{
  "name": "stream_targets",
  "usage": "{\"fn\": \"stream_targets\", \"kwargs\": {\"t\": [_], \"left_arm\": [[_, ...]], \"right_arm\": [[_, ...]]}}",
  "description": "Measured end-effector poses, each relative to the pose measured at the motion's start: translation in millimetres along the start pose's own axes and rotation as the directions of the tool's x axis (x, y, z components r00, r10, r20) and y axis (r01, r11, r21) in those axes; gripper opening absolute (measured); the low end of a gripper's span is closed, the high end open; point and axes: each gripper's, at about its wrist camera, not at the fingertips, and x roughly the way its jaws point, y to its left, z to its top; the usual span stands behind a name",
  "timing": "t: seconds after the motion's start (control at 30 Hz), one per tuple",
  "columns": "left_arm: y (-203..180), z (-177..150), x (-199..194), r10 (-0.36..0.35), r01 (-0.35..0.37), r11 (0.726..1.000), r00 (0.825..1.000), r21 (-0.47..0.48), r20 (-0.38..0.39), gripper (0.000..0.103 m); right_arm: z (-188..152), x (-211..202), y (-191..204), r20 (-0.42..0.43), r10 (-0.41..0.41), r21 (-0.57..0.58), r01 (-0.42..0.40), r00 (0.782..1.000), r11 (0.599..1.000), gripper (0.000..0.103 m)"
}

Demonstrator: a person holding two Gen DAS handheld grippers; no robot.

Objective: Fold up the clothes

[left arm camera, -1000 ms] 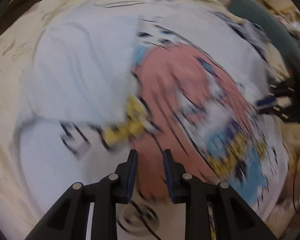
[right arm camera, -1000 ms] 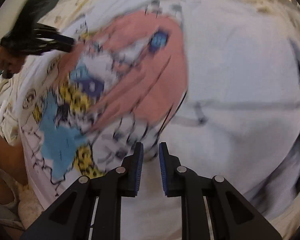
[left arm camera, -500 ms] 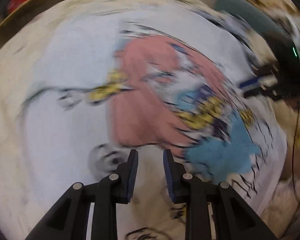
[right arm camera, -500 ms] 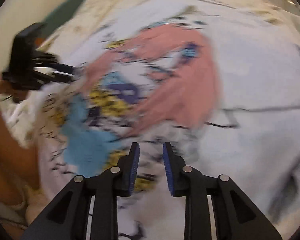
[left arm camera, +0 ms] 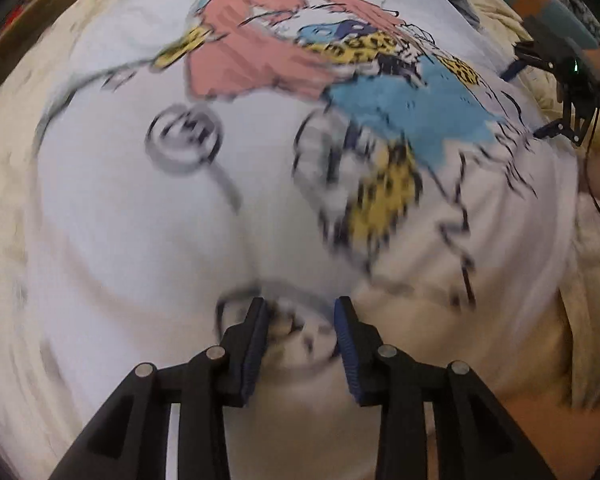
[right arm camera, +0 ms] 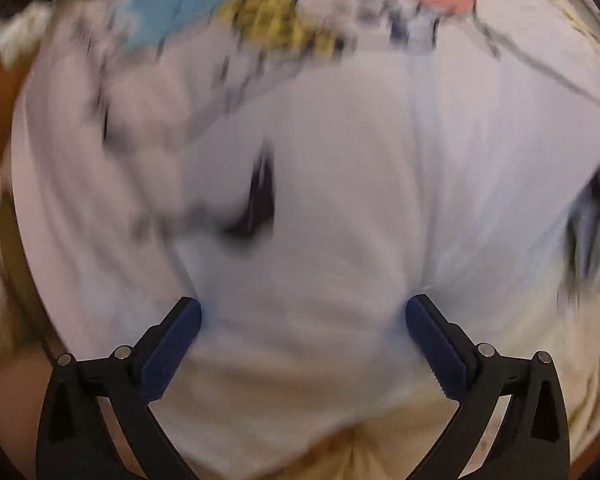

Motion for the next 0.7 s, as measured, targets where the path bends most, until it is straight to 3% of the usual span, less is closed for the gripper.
{"fn": "stream_targets", "kwargs": {"t": [0.07,0.1,0.2,0.27,0.37,0.47,0.53,0.67,0.7], "left_arm": [[4,3,-8,-0.038,0.038,0.999,0.999,-0.016,-0.002,0.046],[6,9,-11,-0.060,0.060,0.998,0.998,-0.027,0.009,0.058],[3,38,-27,-0.074,0.074,0.997,0.990,0.002,0.120,0.083],[-8,79,-34,-0.094,0.076,0.992,0.979,0.105,0.179,0.083],[-14,105,-36,-0.143,0.092,0.966,0.969,0.242,0.201,0.083],[-36,128,-16,-0.183,0.111,0.909,0.972,0.401,0.148,0.083],[-59,139,-7,-0.199,0.124,0.860,0.975,0.496,0.101,0.083],[-89,106,16,-0.184,0.147,0.776,0.983,0.613,-0.003,0.083],[-88,93,16,-0.185,0.143,0.783,0.983,0.606,0.007,0.083]], "right_arm": [[-4,-4,0,-0.028,0.007,-0.013,-0.007,1.000,1.000,0.103],[0,-12,-4,-0.001,0.011,-0.010,-0.011,1.000,1.000,0.102],[21,-45,-17,0.169,-0.001,0.007,0.000,0.986,1.000,0.102],[48,-62,-24,0.259,0.001,-0.003,0.000,0.966,1.000,0.102],[96,-78,-29,0.352,0.032,-0.060,-0.011,0.935,0.998,0.102],[134,-72,-9,0.374,0.075,-0.198,0.000,0.924,0.980,0.102],[141,-63,11,0.377,0.090,-0.284,0.022,0.922,0.958,0.102],[125,-33,34,0.386,0.016,-0.311,0.114,0.922,0.944,0.102],[121,-27,32,0.379,0.017,-0.277,0.096,0.925,0.956,0.102]]}}
